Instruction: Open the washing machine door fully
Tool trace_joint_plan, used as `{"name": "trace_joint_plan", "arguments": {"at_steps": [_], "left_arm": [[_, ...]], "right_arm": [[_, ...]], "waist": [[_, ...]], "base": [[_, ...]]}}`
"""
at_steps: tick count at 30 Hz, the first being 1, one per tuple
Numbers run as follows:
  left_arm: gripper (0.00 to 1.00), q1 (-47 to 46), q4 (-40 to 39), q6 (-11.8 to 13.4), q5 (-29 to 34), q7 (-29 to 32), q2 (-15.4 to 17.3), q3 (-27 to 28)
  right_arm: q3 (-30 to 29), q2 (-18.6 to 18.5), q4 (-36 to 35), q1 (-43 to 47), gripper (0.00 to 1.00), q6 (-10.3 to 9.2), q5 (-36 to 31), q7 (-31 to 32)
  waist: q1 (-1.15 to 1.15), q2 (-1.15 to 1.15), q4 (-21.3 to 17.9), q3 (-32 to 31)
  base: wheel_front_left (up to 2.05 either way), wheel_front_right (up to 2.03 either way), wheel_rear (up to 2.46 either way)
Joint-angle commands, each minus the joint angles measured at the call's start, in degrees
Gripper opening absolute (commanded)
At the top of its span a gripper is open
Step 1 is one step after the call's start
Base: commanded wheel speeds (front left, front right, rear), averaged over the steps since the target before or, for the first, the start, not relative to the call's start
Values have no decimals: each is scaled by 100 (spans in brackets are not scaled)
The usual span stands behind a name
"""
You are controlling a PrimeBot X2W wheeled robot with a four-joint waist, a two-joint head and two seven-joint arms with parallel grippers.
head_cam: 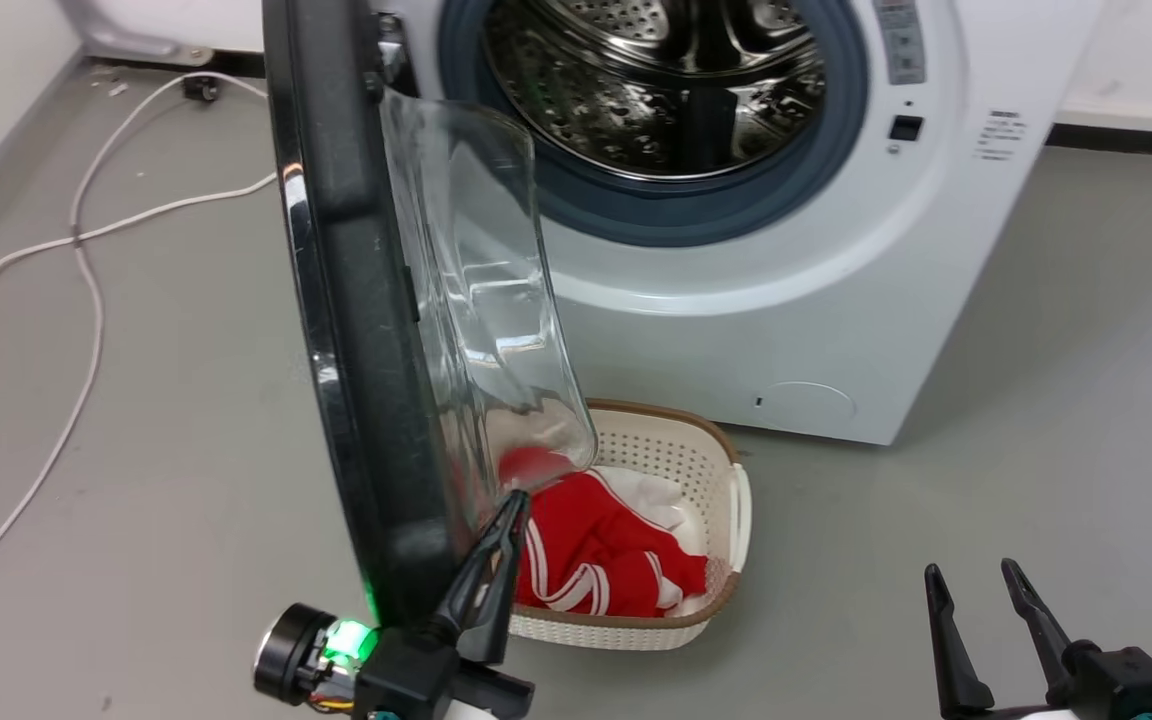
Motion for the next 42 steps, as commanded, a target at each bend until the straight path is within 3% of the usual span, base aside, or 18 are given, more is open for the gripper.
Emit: {"name": "trace_joint_plan", "arguments": {"at_steps": [1,9,15,34,42], "left_arm": [[0,-8,131,127,0,76,143,289],[0,186,85,68,22,48,183,505],[0,172,80,217,-146,48,216,1113],[0,-612,810,116,-609,47,116,3664],[0,-1051,1160,8,-579,48,298,4729]], "right_arm": [[-7,10,27,33,100,-4,60,-11],[21,9,40,31,100,-4,74,-11],[-80,9,32,-103,100,-4,-7,-11],[-246,9,-60,-408,100,-4,-338,-11],[-304,9,-116,-547,100,-3,-421,-11]], "waist": [[1,-1,180,-5],[1,-1,591,50],[1,-1,699,180],[1,-1,383,845],[1,-1,206,1127]], "base": [[0,0,0],[0,0,0],[0,0,0],[0,0,0],[0,0,0]]}}
